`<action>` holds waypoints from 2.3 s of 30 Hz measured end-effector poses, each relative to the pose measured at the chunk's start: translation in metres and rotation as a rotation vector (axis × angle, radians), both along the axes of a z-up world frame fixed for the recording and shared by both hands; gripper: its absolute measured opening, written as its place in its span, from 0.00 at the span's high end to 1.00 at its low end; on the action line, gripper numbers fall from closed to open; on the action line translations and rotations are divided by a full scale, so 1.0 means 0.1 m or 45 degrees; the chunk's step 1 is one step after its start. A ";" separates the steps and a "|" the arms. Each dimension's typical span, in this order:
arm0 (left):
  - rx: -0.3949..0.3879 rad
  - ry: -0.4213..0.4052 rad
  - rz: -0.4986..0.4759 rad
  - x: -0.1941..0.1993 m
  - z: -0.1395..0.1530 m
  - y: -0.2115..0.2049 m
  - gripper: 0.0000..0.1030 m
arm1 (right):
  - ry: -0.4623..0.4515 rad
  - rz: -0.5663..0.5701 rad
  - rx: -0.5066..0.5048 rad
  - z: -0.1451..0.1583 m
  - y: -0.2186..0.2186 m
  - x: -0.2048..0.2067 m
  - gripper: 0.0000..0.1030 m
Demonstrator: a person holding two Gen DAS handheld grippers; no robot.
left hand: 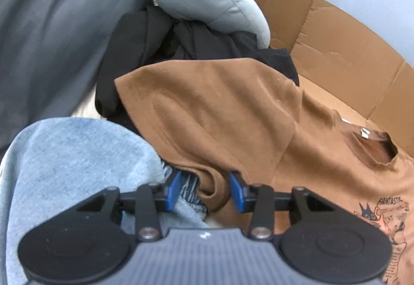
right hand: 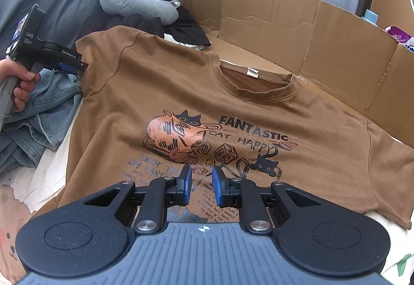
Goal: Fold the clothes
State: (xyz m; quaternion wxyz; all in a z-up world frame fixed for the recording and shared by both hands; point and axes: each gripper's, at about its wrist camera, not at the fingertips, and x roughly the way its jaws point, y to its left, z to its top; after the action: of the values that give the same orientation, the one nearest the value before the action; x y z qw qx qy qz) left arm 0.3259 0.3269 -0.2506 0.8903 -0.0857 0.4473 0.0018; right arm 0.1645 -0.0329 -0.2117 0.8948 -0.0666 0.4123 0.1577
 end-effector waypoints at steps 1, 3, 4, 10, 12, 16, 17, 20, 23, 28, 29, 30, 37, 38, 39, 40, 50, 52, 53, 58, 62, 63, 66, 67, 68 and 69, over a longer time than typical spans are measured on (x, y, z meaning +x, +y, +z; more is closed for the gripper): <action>-0.029 0.016 -0.005 0.02 -0.02 0.00 0.76 | 0.001 -0.001 0.001 0.00 0.00 0.00 0.77; -0.035 0.033 -0.010 0.02 -0.04 -0.01 0.92 | 0.001 -0.003 0.004 -0.01 -0.01 0.00 0.77; -0.043 0.051 -0.011 0.02 -0.05 -0.01 0.95 | 0.001 -0.004 0.004 -0.01 -0.02 0.00 0.77; -0.064 0.049 -0.003 -0.10 0.26 0.12 0.96 | -0.007 -0.012 0.011 0.02 -0.08 0.00 0.77; -0.049 0.045 -0.004 -0.13 0.42 0.18 0.96 | -0.007 -0.016 0.011 0.01 -0.10 0.01 0.77; -0.024 0.069 -0.002 -0.15 0.70 0.29 0.96 | 0.005 -0.023 0.020 -0.02 -0.11 0.00 0.77; -0.013 0.079 -0.006 -0.15 0.74 0.31 0.96 | 0.007 -0.023 0.022 -0.03 -0.10 0.00 0.77; 0.023 0.111 -0.026 -0.11 0.83 0.32 0.95 | 0.012 -0.012 0.028 -0.04 -0.07 -0.01 0.77; 0.046 0.130 -0.059 -0.11 0.91 0.30 0.95 | 0.012 0.003 0.031 -0.04 -0.03 -0.01 0.77; 0.159 0.182 -0.102 -0.06 0.82 0.25 0.91 | 0.014 0.010 0.037 -0.04 0.02 0.02 0.77; 0.190 0.202 -0.107 -0.03 0.73 0.26 0.90 | 0.015 0.012 0.039 -0.04 0.03 0.03 0.77; 0.222 0.221 -0.113 0.00 0.63 0.26 0.88 | 0.015 0.013 0.040 -0.04 0.04 0.04 0.77; 0.234 0.194 -0.064 -0.05 0.61 0.38 0.64 | 0.007 0.031 0.043 -0.01 0.10 0.05 0.71; 0.261 0.179 -0.069 -0.05 0.65 0.37 0.64 | 0.005 0.030 0.042 -0.01 0.10 0.06 0.70; 0.287 0.162 -0.075 -0.06 0.70 0.36 0.64 | 0.004 0.028 0.040 -0.01 0.09 0.07 0.68; 0.314 0.145 -0.080 -0.06 0.75 0.35 0.64 | 0.006 0.022 0.039 -0.02 0.08 0.08 0.68; 0.288 0.006 -0.108 -0.30 1.08 0.01 0.64 | 0.067 -0.053 0.017 -0.05 -0.36 0.14 0.62; 0.284 -0.001 -0.113 -0.36 1.07 -0.10 0.64 | 0.088 -0.032 -0.026 -0.06 -0.54 0.14 0.62; 0.281 -0.004 -0.117 -0.38 1.06 -0.16 0.64 | 0.095 -0.017 -0.052 -0.05 -0.63 0.13 0.62; 0.283 -0.007 -0.180 -0.41 1.00 -0.58 0.63 | 0.116 -0.031 -0.151 0.02 -1.27 0.09 0.62; 0.281 -0.007 -0.252 -0.34 0.96 -1.07 0.63 | 0.094 -0.173 -0.141 0.07 -1.85 0.01 0.60; 0.276 -0.015 -0.276 -0.31 0.95 -1.22 0.63 | 0.079 -0.213 -0.126 0.05 -1.97 -0.03 0.59; 0.270 -0.043 -0.366 -0.16 0.90 -1.69 0.63 | 0.035 -0.336 -0.076 -0.01 -2.34 -0.13 0.57; 0.276 -0.051 -0.405 -0.08 0.88 -1.86 0.63 | 0.024 -0.382 -0.049 -0.05 -2.45 -0.16 0.56; 0.282 -0.059 -0.443 -0.01 0.87 -2.03 0.63 | 0.020 -0.424 -0.028 -0.10 -2.56 -0.19 0.56; 0.288 -0.068 -0.481 0.07 0.85 -2.20 0.63 | 0.019 -0.464 -0.008 -0.15 -2.65 -0.21 0.56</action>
State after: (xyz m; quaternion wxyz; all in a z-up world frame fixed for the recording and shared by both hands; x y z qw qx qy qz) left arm 0.3327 0.1071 -0.1657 0.8902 0.1001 0.4286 -0.1172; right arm 0.1432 -0.2982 -0.2266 0.9053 0.0077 0.4246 -0.0077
